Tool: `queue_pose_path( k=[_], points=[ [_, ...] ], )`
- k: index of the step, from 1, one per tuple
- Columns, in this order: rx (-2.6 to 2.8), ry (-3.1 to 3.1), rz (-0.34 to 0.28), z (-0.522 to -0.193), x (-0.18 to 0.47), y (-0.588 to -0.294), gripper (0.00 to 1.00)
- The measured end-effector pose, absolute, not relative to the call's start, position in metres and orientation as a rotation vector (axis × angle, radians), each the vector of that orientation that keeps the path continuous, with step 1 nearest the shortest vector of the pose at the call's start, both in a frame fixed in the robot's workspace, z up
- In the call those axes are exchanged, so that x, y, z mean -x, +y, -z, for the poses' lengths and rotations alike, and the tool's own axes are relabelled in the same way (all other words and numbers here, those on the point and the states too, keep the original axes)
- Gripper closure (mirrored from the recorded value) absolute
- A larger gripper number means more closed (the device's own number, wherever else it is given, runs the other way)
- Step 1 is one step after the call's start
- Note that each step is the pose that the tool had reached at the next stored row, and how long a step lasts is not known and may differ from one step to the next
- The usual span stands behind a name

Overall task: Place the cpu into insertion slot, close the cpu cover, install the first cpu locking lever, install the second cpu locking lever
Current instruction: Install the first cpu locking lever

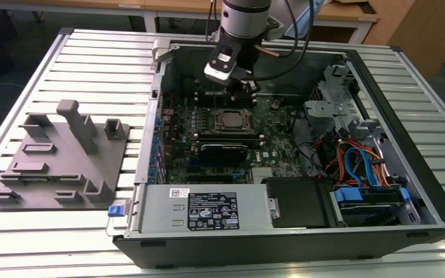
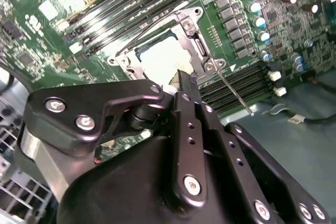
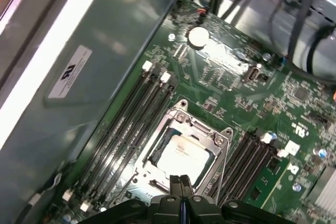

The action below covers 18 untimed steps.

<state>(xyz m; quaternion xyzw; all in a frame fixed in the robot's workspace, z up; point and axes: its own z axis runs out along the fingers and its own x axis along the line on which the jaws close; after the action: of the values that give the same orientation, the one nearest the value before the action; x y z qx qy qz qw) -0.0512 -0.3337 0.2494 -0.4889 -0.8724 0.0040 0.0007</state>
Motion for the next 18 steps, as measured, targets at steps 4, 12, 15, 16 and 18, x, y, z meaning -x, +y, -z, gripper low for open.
queue_pose_path(
  k=[4, 12, 15, 16, 18],
  points=[
    [1.447, -2.789, -0.012, -0.2489, 0.0512, -0.3337, 0.9],
    [1.267, -2.879, -0.009, -0.2484, 0.0512, -0.3337, 0.9],
    [1.212, -2.903, -0.008, -0.2483, 0.0512, -0.3337, 0.9],
    [1.199, -2.908, -0.008, -0.2483, 0.0512, -0.3337, 0.9],
    [1.179, -2.917, -0.008, -0.2482, 0.0516, -0.3337, 0.9]
  ],
)
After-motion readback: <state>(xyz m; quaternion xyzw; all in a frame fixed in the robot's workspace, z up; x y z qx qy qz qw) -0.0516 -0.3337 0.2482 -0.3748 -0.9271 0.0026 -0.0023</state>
